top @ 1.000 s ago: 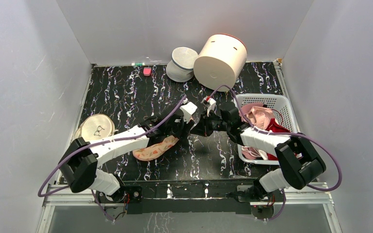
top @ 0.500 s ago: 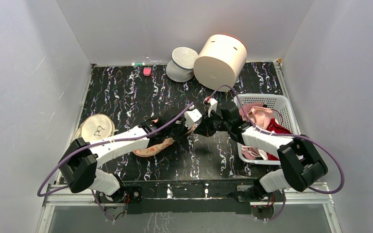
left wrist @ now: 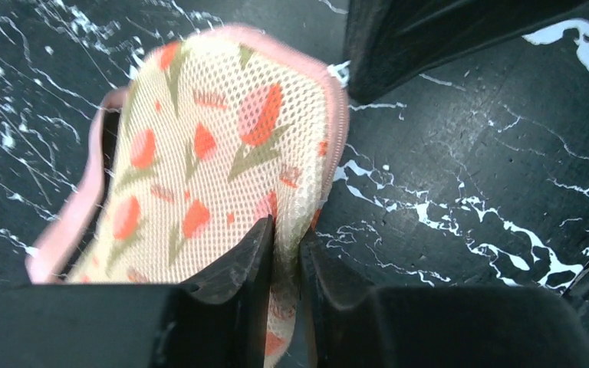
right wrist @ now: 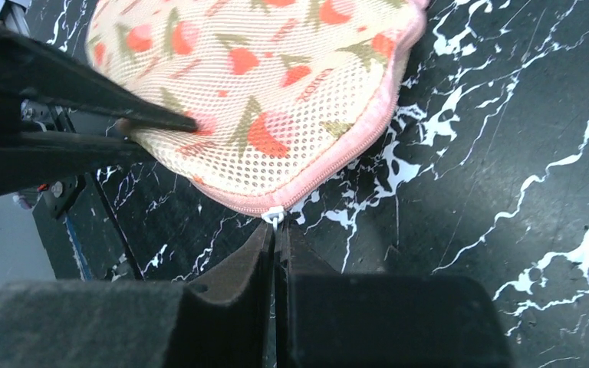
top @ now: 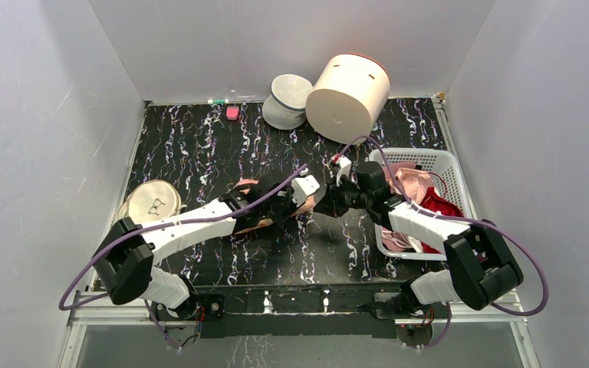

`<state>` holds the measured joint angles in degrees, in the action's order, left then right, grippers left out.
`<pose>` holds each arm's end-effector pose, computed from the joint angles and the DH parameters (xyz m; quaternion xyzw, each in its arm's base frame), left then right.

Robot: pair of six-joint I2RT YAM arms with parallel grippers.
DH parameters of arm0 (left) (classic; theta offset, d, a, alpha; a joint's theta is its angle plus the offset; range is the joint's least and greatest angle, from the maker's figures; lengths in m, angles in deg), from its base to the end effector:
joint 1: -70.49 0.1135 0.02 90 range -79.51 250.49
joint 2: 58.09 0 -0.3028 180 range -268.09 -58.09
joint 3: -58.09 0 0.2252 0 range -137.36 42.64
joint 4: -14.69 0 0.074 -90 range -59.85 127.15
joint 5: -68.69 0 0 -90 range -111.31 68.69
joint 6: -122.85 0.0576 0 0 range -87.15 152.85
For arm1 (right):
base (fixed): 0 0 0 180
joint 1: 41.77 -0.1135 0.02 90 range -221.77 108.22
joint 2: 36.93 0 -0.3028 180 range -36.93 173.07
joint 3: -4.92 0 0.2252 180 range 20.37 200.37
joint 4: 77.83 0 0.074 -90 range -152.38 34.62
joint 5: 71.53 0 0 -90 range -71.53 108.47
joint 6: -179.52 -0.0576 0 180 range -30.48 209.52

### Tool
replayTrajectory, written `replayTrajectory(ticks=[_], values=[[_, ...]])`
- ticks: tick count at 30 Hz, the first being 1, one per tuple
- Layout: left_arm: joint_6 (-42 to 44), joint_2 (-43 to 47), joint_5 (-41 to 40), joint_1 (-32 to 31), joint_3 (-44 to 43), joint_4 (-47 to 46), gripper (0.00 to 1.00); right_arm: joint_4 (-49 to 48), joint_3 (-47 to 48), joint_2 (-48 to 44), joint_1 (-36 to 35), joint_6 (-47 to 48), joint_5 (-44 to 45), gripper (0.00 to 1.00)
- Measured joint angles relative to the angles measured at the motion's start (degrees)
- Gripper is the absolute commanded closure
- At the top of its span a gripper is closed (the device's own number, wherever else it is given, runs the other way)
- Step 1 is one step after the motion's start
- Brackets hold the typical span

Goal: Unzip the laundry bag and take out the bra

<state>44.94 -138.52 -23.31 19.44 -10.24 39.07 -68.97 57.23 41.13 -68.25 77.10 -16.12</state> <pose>0.1874 -0.2287 0.2867 0.4607 0.7648 -0.1354 0.4296 0.2183 0.1453 0.2429 -0.2406 0.8221 0.3960 0.3308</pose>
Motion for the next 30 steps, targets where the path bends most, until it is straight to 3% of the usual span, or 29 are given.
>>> replayTrajectory(ticks=[6,11,19,26,30], values=[[-6.1,-1.2,-0.1,0.0,0.5,2.6,0.44,-1.9,-4.8,-2.8,-1.7,-2.5,-0.8,1.0],[-13.6,1.8,3.1,0.2,2.1,3.1,0.37,-4.0,-6.7,-3.7,-5.4,-4.7,-0.7,1.0],[-18.3,4.5,6.2,0.2,2.3,3.0,0.38,-6.8,-7.0,-3.6,-9.1,-7.4,-0.5,1.0],[-18.8,3.2,7.4,0.3,2.3,3.1,0.6,-7.3,-7.0,-3.5,-10.3,-8.1,0.4,1.0],[-18.6,3.2,7.3,0.3,2.3,3.1,0.66,-7.3,-7.0,-3.5,-10.6,-8.1,0.8,1.0]])
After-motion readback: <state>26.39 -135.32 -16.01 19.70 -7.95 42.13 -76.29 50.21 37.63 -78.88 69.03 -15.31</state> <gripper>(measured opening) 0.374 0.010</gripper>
